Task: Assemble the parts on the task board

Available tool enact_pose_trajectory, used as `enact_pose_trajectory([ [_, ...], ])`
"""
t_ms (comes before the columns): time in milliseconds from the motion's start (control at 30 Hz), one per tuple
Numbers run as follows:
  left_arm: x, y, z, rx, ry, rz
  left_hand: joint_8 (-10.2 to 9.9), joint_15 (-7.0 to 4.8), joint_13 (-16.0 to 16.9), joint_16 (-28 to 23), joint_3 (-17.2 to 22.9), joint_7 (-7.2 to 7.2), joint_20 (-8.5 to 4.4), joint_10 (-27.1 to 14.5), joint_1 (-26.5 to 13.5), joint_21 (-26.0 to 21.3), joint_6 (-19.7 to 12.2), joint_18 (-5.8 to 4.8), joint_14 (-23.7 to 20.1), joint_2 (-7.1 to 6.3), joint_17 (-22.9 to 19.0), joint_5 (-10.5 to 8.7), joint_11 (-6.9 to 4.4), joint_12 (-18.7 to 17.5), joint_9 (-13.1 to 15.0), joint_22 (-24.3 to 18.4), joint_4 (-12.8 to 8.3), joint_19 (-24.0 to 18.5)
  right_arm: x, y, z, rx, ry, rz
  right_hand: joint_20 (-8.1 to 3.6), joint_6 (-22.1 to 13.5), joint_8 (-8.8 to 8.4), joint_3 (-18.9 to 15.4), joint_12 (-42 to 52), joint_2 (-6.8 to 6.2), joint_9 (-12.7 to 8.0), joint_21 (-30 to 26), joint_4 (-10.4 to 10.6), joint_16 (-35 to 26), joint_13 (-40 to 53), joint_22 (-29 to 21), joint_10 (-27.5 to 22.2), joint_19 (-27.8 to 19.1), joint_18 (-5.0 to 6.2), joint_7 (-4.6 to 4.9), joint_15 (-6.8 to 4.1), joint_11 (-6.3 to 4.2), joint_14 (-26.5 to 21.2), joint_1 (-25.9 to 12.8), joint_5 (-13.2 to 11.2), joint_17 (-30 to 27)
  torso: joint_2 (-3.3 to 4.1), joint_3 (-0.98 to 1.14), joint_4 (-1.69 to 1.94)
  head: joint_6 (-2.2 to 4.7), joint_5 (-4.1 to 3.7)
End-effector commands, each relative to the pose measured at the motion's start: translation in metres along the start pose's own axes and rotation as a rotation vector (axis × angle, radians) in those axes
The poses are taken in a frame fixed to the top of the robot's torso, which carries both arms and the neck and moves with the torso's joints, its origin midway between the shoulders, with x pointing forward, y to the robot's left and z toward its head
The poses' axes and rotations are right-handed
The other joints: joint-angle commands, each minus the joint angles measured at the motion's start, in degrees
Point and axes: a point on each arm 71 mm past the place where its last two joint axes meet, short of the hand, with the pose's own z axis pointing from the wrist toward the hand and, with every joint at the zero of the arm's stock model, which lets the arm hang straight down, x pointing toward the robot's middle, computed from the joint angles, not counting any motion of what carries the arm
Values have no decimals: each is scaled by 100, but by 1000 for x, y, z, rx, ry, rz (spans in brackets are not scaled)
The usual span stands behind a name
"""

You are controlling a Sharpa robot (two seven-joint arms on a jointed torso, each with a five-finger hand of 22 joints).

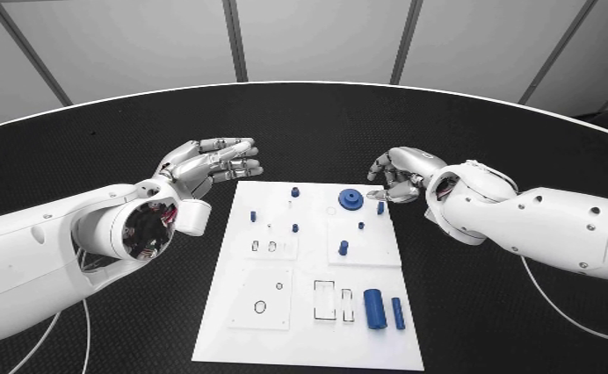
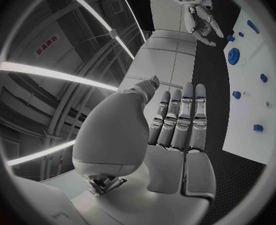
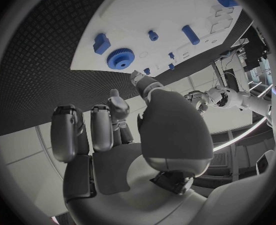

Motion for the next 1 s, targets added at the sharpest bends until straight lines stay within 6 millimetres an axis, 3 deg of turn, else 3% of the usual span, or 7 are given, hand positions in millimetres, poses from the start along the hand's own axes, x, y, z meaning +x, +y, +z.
enact_pose_trajectory([
  [33,-1,0,0,0,-2,1,-28,-17,-1,-34,35,129,19,19,-10,-25,8,59,-35,18,10,8,38,-37,-6,-5,0,-9,2,-2,1,11,6,7,19,-92,57,-172,694,-1,17,40,114,108,692,511,198,104,-110,27,43,21,330,97,49,142,-11,24,-12,-8,3],
  [67,-1,0,1,0,-3,1,-28,-17,-1,-34,35,129,19,19,-10,-25,8,59,-35,18,10,8,38,-37,-6,-5,0,-9,3,-2,1,13,8,11,25,-111,69,-215,924,8,20,223,148,168,912,809,298,261,-182,32,45,25,353,115,60,224,-11,13,-1,-6,-6],
  [200,-2,0,1,1,-5,1,-29,-16,-1,-37,40,128,19,20,-11,-25,7,59,-37,15,10,8,38,-39,-7,-6,-4,-9,6,-3,6,24,21,31,57,-203,116,-372,1528,35,25,353,269,457,1502,1023,546,373,-232,71,86,64,435,237,132,685,-6,-16,7,-11,1],
  [267,-3,0,1,0,-6,1,-29,-15,-1,-42,46,128,19,22,-13,-25,8,59,-42,12,10,7,38,-41,-7,-7,-9,-9,8,-1,9,25,30,36,90,-269,132,-456,1991,54,19,455,328,719,1942,1190,796,458,-273,102,126,105,516,301,180,1170,3,-12,4,-20,6],
  [333,-3,0,1,0,-6,1,-29,-15,-1,-42,46,128,19,22,-13,-25,8,59,-42,12,10,7,38,-41,-7,-7,-9,-9,10,1,11,23,37,38,106,-291,141,-494,2078,61,16,473,358,763,2027,1220,840,473,-280,112,141,116,527,326,188,1252,3,-7,-2,-34,9],
  [1000,-2,0,0,-3,-2,0,-32,-13,-1,-50,57,129,20,24,-19,-26,8,58,-49,5,10,7,39,-46,-9,-9,-17,-10,18,11,25,18,68,37,138,-382,139,-565,2201,98,-3,531,426,821,2147,1316,906,521,-304,145,173,149,542,396,278,1363,33,-7,21,-107,-3],
])
